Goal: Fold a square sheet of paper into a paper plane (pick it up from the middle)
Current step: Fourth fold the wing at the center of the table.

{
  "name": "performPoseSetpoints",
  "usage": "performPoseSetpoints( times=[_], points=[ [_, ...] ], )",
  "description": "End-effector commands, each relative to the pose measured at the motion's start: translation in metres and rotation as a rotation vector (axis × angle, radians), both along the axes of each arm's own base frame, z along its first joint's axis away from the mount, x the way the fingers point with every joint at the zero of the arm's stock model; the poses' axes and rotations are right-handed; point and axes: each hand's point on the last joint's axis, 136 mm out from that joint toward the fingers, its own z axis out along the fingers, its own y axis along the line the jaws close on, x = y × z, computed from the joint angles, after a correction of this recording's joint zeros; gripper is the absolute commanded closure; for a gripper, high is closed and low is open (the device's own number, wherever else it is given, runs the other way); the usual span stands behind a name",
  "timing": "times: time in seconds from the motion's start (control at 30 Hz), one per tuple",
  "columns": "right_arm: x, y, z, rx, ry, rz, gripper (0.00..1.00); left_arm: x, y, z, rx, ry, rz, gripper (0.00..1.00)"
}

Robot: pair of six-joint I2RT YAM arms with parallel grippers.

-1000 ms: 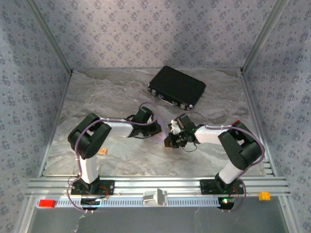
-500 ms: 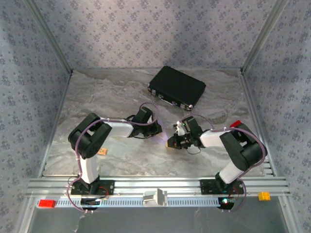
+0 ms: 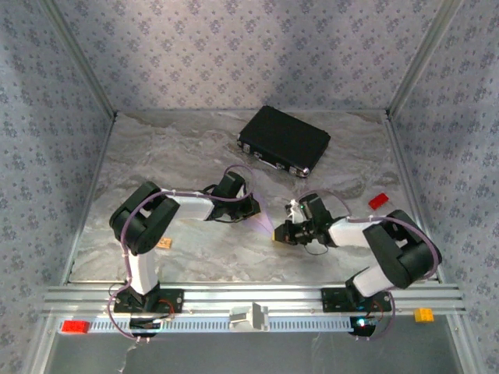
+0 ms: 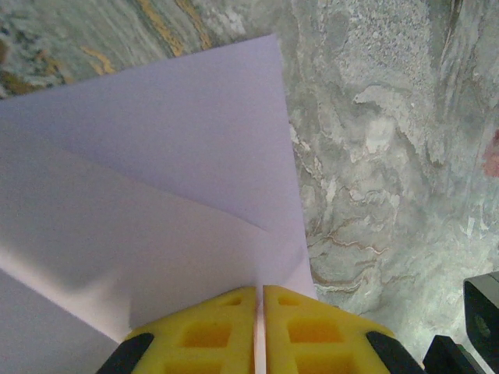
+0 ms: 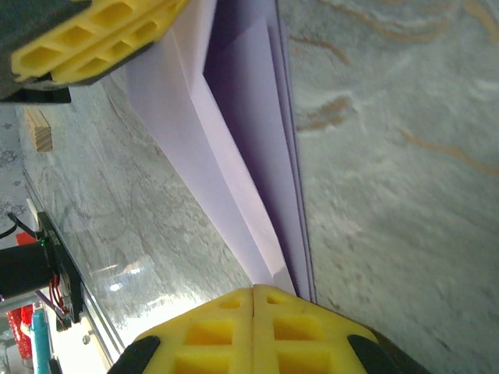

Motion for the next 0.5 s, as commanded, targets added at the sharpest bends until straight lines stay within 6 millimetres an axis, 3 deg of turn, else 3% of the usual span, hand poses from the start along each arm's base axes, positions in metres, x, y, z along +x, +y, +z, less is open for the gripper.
performPoseSetpoints(
  times=[0.0,0.07,0.3,0.47],
  points=[
    [-0.033,-0.031,-0.032,-0.132,0.146,-0.054,0.97,-0.006,0.02,-0.031,0.091,0.044,0.021,0.89],
    [-0.032,-0.03,-0.025,-0.121,0.136,-0.058,0.97,-0.006,0.02,-0.031,0.088,0.045,0.019,0.89],
    [-0.002,0.001,0.045,-0.013,-0.004,0.004,0.97,-0.007,0.019,-0.029,0.08,0.041,0.013,0.89],
    [0.023,0.02,0.047,-0.041,-0.026,0.047,0.97,-0.007,0.018,-0.029,0.075,0.04,0.011,0.89]
  ],
)
